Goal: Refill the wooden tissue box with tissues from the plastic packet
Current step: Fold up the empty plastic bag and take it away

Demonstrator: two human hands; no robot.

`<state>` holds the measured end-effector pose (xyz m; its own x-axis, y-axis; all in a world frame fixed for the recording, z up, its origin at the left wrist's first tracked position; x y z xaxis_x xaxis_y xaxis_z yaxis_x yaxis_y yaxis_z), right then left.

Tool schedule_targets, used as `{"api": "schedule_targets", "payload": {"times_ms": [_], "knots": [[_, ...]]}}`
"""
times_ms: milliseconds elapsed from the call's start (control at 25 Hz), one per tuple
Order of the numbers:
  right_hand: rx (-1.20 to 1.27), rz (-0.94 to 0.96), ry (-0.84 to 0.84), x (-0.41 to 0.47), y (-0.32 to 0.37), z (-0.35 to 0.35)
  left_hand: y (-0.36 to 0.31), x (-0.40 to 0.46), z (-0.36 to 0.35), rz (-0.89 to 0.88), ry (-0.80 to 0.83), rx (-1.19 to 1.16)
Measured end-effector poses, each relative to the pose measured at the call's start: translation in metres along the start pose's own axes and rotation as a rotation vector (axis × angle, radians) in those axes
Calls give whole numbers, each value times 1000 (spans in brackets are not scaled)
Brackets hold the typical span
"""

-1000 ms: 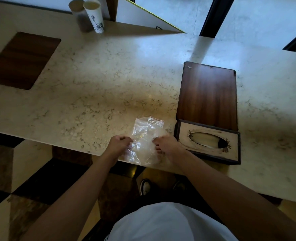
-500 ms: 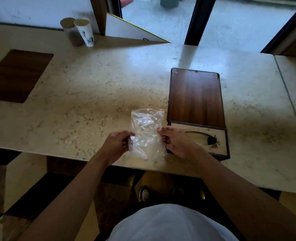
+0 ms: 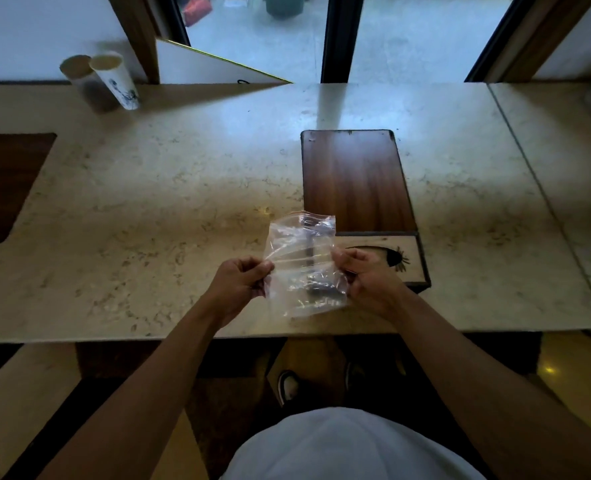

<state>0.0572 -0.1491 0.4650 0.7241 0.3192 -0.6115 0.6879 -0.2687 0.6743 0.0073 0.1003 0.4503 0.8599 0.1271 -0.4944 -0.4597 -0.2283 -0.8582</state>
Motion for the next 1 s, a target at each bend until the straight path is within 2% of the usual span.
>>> {"api": "schedule_targets", "payload": {"times_ms": [160, 240, 320, 480, 720, 1000], "knots": [[-182, 66, -58, -4, 8, 22, -5, 0, -21, -34, 21, 28], [-329, 117, -61, -5, 15, 31, -8, -4, -31, -65, -5, 37], [-363, 171, -43, -5, 25, 38, -10, -6, -41, -76, -43, 24], [-328, 203, -54, -17, 51, 56, -15, -18, -76, -93, -63, -47], [-58, 217, -104, -35, 77, 85, -17, -30, -137, -31, -159, -197], [-77, 219, -10, -52, 84, 115, -14, -44, -173, -76, -189, -208]]}}
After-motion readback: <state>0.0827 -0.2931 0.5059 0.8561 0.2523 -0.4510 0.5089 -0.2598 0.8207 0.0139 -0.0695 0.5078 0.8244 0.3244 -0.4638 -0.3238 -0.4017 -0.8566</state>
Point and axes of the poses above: each hand's wrist, its own x-axis towards the middle knuckle, its own z-axis out of the back of the hand, y = z × x, the point moved 3 cm from there along x, towards the middle knuckle, and after that the axes turned 4 degrees about -y, right-handed, at the moved point
